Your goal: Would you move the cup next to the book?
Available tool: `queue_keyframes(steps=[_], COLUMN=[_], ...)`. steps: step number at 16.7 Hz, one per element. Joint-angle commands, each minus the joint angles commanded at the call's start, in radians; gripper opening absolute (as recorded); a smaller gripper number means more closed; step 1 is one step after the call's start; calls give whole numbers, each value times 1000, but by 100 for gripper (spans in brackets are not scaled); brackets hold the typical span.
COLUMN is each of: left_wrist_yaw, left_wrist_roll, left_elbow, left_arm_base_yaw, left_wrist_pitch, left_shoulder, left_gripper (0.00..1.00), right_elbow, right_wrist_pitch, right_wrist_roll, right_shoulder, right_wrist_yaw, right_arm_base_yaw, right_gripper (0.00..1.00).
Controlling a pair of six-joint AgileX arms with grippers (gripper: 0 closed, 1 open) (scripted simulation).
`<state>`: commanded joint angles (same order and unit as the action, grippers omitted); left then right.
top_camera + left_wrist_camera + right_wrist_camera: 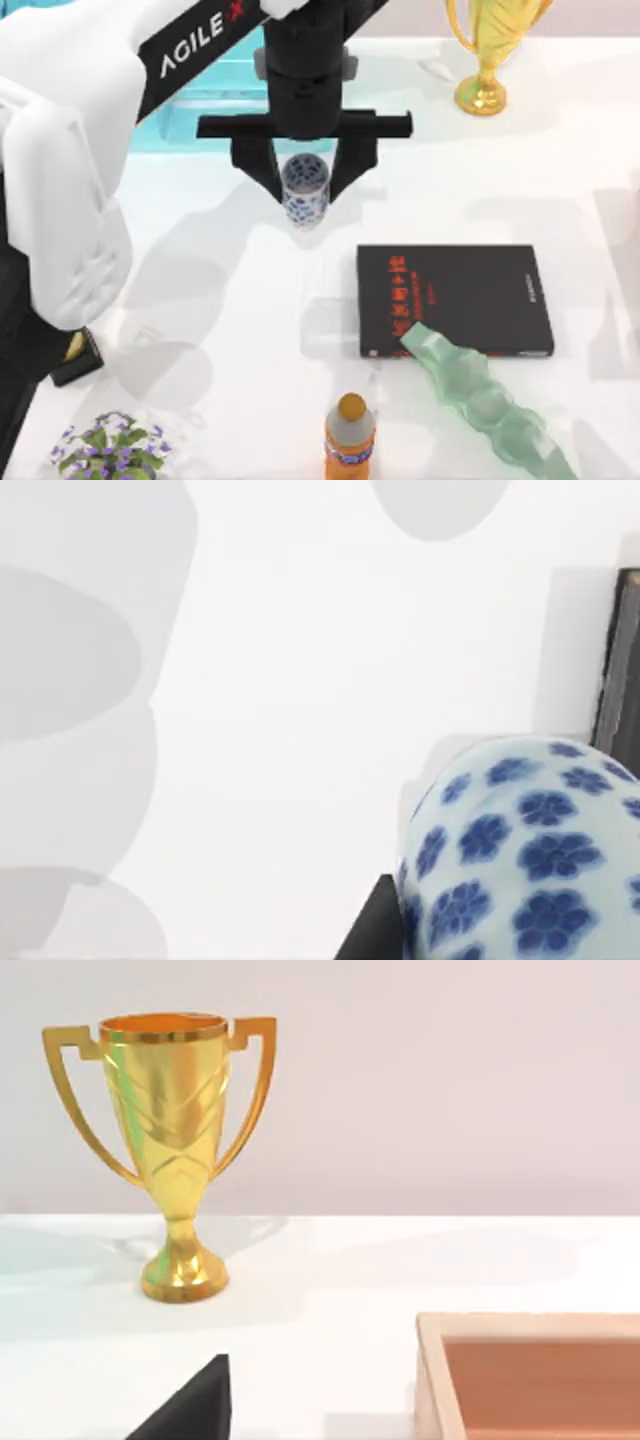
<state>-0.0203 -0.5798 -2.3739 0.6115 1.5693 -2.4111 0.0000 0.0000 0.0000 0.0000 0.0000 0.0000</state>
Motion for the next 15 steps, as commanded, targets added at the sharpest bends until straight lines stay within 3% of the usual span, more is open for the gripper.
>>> queue_keyframes(steps=[5, 12, 15], left_wrist_yaw=[-2, 1, 0], left_wrist_roll=[3, 2, 0], left_elbow=[18, 290, 323], left_arm_base_yaw=[-4, -3, 0], left_wrist_pitch=[-17, -252, -286], left_shoulder=[8, 35, 37], left_gripper=[0, 0, 0], right_elbow=[0, 0, 0], right_wrist_pitch=[0, 0, 0], right_wrist_roll=[0, 0, 0], right_shoulder=[0, 0, 0], right_wrist_yaw=[0, 0, 0], right_arm_base_yaw=[0, 0, 0], right_gripper=[100, 100, 100])
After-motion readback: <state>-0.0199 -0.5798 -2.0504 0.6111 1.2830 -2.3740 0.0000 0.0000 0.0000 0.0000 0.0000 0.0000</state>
